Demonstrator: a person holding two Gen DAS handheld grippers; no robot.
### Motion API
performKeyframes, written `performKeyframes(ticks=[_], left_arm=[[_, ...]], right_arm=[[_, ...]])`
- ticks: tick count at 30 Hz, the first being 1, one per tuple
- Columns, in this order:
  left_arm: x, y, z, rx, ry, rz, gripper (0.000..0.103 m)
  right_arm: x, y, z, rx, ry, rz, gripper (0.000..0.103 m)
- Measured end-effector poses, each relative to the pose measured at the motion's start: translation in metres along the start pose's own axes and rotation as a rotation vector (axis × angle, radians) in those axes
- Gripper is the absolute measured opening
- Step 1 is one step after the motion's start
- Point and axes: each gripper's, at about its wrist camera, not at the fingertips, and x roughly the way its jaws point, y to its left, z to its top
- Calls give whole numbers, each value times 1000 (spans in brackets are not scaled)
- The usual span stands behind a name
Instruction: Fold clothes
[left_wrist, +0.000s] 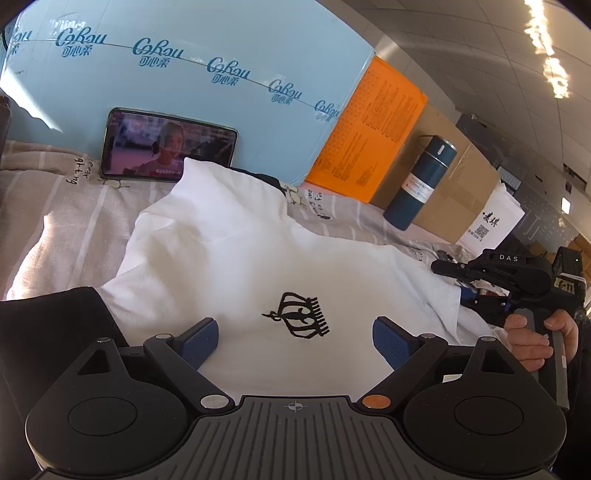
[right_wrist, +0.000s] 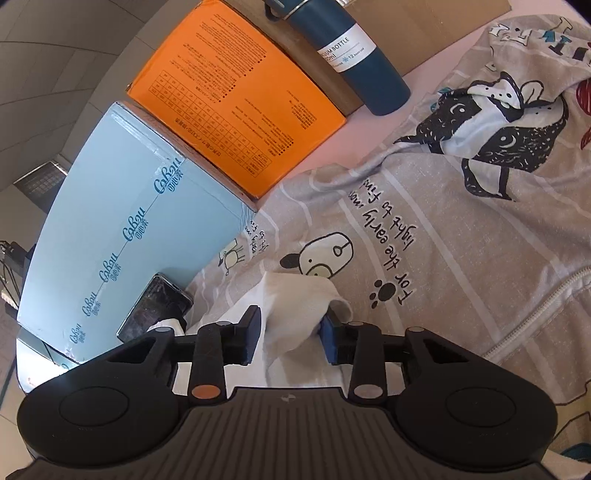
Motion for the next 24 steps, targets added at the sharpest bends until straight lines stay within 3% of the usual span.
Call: performKeyframes(ticks=[6,10,13,14,15,17,19,24], left_arm=[[0,1,0,-1,0,-2,93],[0,1,0,-2,1,-3,93],[0,1,0,-1,2,-2,93],[0,1,0,0,2,-2,93],[0,1,0,1,2,-2,93],[0,1,-1,4,3,0,93],[0,0,-1,6,3,2,93],[0,0,-1,3,2,0,93]], right_arm=[[-1,4,35,-25,-168,38,20],[0,-6,67,-26,-284,-90,22],[-3,-15,80,-50,-302,-179,23],[-4,-18,84,-57,-307,-208,30],[-3,-20,84,-57,-261,-204,45],[3,-24,82,-63,-144,-170,59],[14,-22,70,-93,-49,-147,59],[48,-10,47,-228,24,-249,54]])
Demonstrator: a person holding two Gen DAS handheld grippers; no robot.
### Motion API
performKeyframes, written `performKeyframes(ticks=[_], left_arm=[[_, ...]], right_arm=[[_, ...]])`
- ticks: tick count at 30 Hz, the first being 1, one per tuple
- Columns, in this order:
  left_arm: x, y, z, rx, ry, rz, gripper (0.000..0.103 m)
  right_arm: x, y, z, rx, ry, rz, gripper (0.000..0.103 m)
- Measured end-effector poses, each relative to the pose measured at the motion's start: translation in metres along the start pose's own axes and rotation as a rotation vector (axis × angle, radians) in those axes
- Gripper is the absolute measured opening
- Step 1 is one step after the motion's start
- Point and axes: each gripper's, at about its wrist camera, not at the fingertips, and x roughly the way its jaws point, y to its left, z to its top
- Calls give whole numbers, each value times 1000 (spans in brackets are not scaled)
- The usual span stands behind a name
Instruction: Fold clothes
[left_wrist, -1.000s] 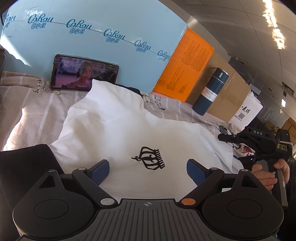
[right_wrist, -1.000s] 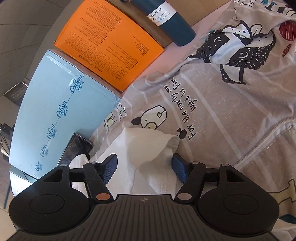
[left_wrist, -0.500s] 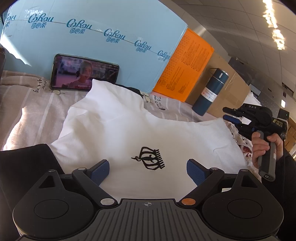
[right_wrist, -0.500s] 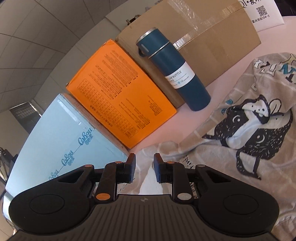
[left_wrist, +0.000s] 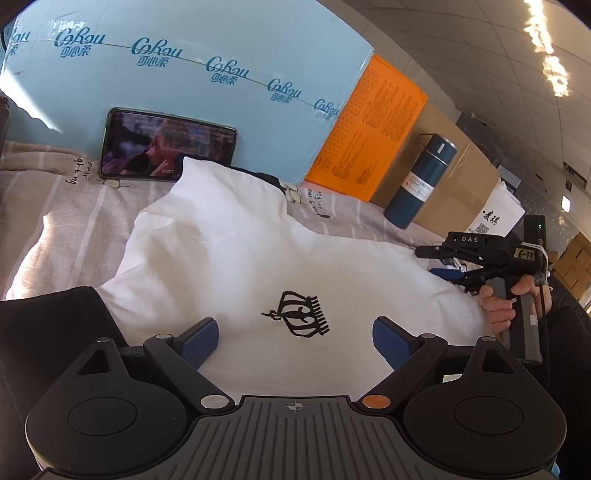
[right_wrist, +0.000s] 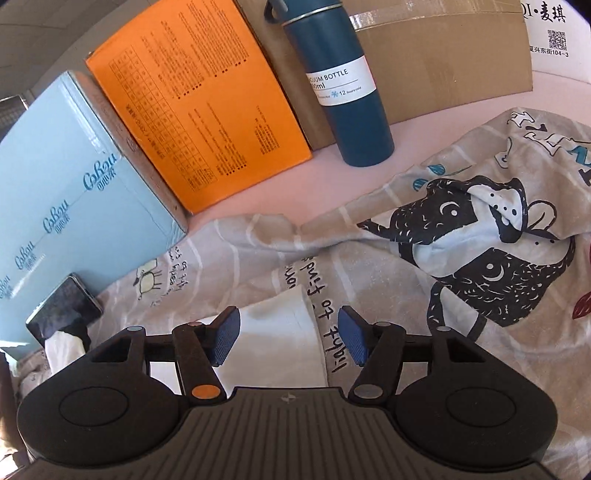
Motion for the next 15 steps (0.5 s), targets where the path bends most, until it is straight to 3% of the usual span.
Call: performKeyframes(ticks=[1,3,4,8,15], left_arm=[[0,0,0,-1,0,-1,93],[0,1,0,-3,0,-2,93],[1,1,0,-4,0,-2,93],[1,0,0,0,0,-1,93],[1,0,-1,2,2,1,93]], right_arm=[[4,2,-2,-16,-6,-3,50],[8,5,-5,-53,-17,-18,11],[8,7,-5,-60,-23,-23,10],[-5,20,-1,-155,-184,-24,7],[34,19,2,-212,-134,-108,8]])
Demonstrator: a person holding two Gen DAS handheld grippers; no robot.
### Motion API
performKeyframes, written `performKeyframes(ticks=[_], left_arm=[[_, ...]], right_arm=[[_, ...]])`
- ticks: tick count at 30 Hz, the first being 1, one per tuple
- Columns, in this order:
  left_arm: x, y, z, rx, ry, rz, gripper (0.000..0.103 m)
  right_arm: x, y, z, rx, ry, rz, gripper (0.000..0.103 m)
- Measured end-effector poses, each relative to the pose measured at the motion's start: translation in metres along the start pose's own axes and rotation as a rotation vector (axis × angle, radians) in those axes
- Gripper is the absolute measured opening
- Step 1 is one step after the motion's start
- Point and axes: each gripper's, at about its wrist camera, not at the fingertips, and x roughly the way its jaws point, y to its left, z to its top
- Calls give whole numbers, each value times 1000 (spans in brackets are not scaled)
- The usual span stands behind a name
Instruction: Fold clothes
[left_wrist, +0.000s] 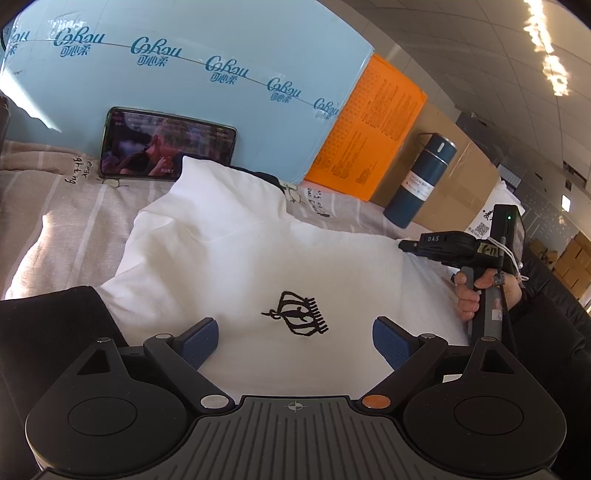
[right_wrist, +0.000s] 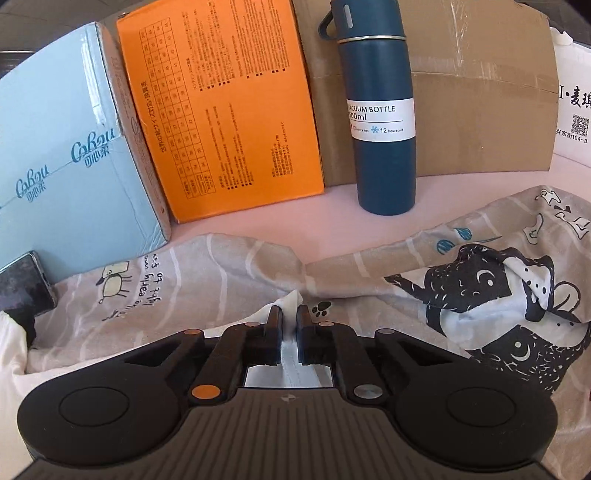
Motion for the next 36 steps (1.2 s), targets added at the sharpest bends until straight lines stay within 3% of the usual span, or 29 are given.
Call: performKeyframes(ticks=[4,6,8,9,13,14,19,23,27,32,36], left_arm=[[-8,1,3,-6,-26,10,93],[-19,1,6,-7,-60,25,93],[-40,4,11,-9,-136,65,93],[-52,7,13,-9,-172,89,93],[-91,21,8,-36,-264,171,93],[-100,24,6,-45,-282,184,94],[-132,20,-17,34,-312,180,97],[-144,6,-41,155,-276,122,98],[-151,-16,-67,272,-222,57,98],[-155,-44,-93,394,-165,-44,98],[-154,-60,-114,447,-122,-108,98]], right_arm=[[-1,0,-3,-29,-35,-57,15],[-7,-1,-2,-42,-64,-104,48],[-16,-5,-1,-29,-97,-162,64],[-22,-7,0,-15,-113,-176,66],[-55,-18,1,23,-149,-167,69],[-68,-19,-1,18,-169,-166,73],[-136,-10,-19,-97,-247,-134,82],[-187,-2,-48,-206,-267,-101,89],[-225,-4,-86,-222,-258,-72,93],[-251,-7,-133,-251,-194,-48,94],[-268,-6,-158,-280,-138,28,94]])
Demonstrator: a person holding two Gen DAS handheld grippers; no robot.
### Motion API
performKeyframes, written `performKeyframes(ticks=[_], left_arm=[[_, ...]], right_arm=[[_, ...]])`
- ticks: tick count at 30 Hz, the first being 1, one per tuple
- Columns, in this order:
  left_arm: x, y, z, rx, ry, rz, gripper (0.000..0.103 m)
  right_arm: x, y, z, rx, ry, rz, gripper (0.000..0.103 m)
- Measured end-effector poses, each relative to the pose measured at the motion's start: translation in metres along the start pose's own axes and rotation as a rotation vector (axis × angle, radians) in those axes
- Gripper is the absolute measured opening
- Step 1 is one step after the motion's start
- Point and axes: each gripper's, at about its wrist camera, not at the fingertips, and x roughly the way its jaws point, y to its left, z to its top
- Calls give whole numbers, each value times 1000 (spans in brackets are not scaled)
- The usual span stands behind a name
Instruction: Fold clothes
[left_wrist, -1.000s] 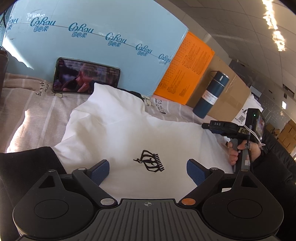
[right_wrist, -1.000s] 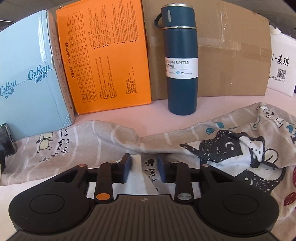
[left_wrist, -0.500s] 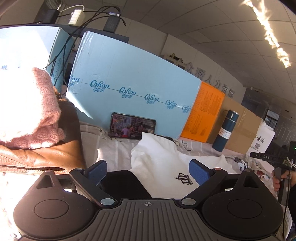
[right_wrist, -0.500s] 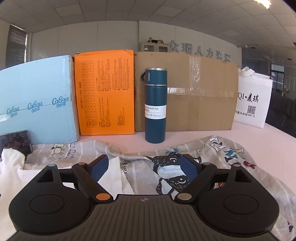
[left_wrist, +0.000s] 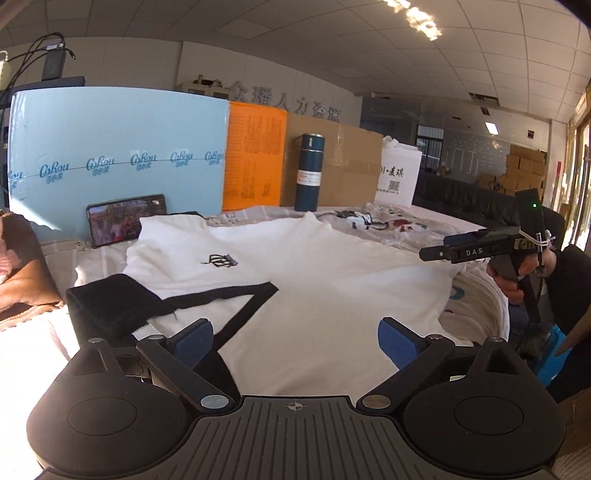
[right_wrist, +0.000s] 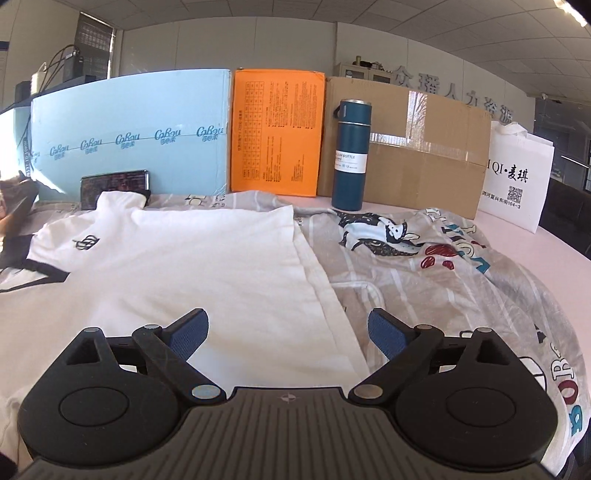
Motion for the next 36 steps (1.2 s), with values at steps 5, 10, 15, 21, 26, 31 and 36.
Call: performKeyframes(ticks=[5,10,15,21,26,31,36], left_arm=[[2,-17,-10,12,19,-62,98],[0,-23,-16,36,40,-58,98],[-11,-24,-17,41,18,-78,98],[-8,-35,-23,101,50,-164,98],[0,-44,-24,95,59,-222,98],[3,-52,-22,84,39,-258,98],[4,-53,-22,63,36,-257,98]], right_arm=[[-26,22,-17,-110,20,132,94],[-41,39,-30,-225,19,228,94],[-44,47,-41,-304,43,292,94],[-56,54,-52,-366,36,381,94],[-65,61,-63,-411,21,431,94],[-60,71,-61,-445,-4,503,94],[-56,79,-52,-448,-68,625,94]])
